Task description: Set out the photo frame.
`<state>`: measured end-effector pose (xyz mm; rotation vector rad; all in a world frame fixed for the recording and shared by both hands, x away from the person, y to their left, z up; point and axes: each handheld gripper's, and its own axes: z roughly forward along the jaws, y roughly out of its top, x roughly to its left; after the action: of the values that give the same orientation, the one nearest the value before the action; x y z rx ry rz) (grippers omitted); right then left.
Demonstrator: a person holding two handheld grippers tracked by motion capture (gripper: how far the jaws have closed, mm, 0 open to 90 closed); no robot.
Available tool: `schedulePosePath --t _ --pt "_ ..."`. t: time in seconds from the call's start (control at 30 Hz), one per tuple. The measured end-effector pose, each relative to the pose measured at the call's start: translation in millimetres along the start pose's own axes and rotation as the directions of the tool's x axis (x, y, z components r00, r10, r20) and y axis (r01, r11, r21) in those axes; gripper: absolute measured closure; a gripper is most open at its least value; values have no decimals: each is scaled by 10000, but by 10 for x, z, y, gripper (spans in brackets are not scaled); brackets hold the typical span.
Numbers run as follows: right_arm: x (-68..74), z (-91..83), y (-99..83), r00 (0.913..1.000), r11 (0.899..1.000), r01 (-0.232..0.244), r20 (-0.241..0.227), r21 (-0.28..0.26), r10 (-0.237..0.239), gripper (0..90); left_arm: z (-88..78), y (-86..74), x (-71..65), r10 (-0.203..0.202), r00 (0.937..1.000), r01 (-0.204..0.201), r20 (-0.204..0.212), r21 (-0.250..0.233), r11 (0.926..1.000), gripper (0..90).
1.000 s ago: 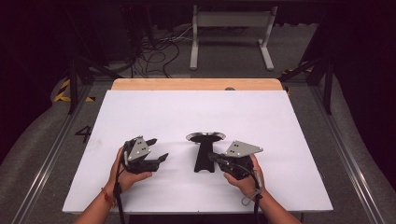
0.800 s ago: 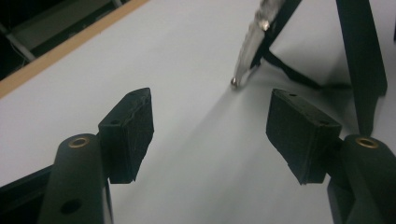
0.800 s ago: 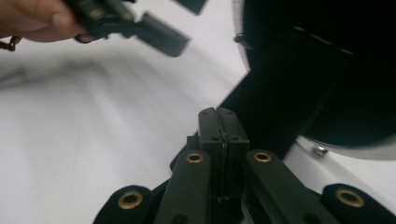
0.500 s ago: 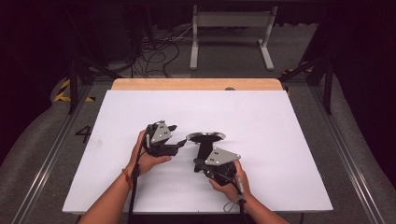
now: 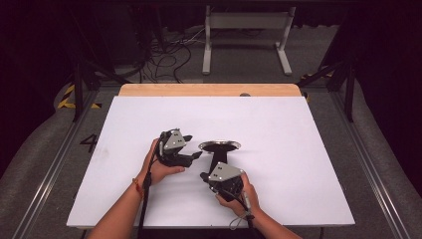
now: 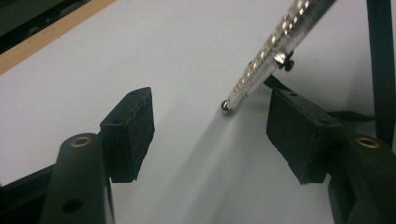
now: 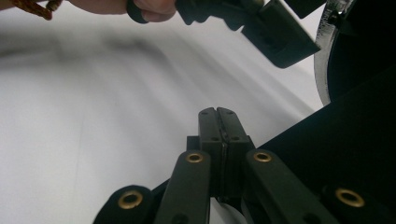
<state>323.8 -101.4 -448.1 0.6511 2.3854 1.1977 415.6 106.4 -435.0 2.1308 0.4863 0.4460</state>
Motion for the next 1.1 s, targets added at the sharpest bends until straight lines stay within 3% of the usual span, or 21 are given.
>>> schedulePosePath --t 0.17,0.27,0.37,0.47,0.6,0.77,0.93,1.1 --pt "-22 30 -37 9998 9998 -158 129 108 156 900 26 43 -31 -124 9998 131 137 -463 9988 332" --pt "-5 42 -36 9998 9999 -12 197 150 9 900 105 69 -88 104 9997 -96 241 -322 9994 333" --pt "10 61 -37 9997 9998 35 246 211 -40 900 192 89 -126 -11 9995 21 322 -310 9995 351" --pt "31 84 -46 9996 9995 94 266 307 -102 900 225 97 -135 32 9995 -17 321 -461 9989 522" --pt "45 80 -52 9993 9989 217 304 410 -229 900 219 94 -164 445 9983 -429 381 -408 9982 680" --pt "51 65 -52 9989 9984 223 402 515 -244 900 203 82 -165 583 9976 -570 379 -328 9978 699" --pt "31 42 -61 9990 9972 -182 420 725 151 900 180 81 -198 776 9969 -774 98 -128 9969 717" --pt "55 39 -56 9990 9973 -111 438 722 80 900 173 87 -226 821 9966 -822 -116 -31 9966 721"
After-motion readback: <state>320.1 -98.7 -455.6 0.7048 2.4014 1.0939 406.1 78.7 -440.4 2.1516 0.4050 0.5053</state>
